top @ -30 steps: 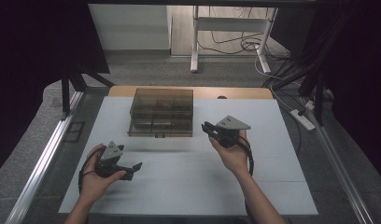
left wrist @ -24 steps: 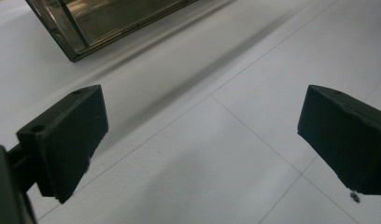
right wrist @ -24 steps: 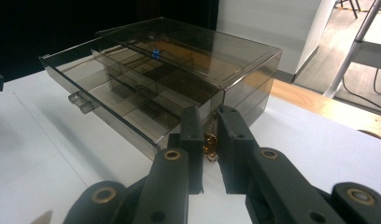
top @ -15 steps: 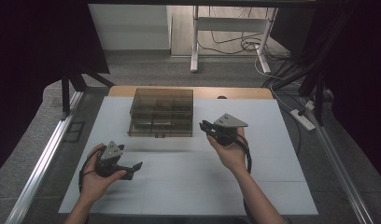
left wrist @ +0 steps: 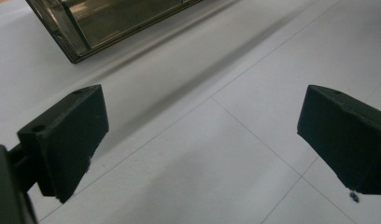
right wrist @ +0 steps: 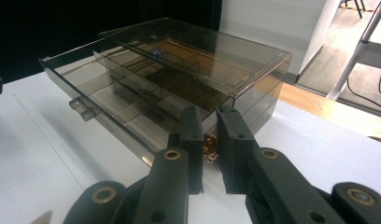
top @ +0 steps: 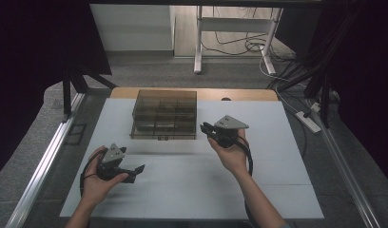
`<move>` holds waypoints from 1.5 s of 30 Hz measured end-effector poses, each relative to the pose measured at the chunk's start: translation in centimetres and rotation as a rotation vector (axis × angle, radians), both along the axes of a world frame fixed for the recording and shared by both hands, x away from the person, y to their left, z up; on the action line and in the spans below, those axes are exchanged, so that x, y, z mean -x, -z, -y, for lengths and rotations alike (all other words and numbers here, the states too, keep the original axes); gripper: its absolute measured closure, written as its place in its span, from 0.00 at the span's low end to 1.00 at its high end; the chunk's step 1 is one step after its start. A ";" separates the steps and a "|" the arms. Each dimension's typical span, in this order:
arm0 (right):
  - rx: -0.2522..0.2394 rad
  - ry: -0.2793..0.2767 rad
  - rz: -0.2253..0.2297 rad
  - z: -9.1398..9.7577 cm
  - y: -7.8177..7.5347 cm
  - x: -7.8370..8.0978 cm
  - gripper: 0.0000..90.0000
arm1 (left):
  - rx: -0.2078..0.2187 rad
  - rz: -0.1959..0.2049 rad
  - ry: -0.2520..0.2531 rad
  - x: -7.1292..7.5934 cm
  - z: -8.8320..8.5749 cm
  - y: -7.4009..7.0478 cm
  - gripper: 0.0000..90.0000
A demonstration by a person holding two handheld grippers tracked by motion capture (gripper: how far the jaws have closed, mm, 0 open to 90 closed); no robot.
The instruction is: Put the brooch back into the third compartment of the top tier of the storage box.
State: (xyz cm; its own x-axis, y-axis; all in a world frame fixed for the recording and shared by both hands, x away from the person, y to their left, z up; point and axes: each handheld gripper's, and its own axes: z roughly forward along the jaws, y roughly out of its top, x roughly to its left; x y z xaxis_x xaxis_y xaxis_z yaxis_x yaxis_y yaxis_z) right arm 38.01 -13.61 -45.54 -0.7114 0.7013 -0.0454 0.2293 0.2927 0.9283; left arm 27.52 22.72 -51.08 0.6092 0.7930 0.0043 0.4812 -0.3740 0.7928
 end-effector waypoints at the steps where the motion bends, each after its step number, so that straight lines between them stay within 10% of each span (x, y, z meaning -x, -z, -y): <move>1: -0.001 -0.001 -0.001 0.0 0.0 0.0 0.90 | 0.002 0.000 -0.001 0.0 0.0 0.0 0.03; 45: 0.007 -0.012 -0.010 -1.5 -0.2 -0.8 0.90 | 0.004 0.003 0.001 0.0 -0.1 -0.1 0.03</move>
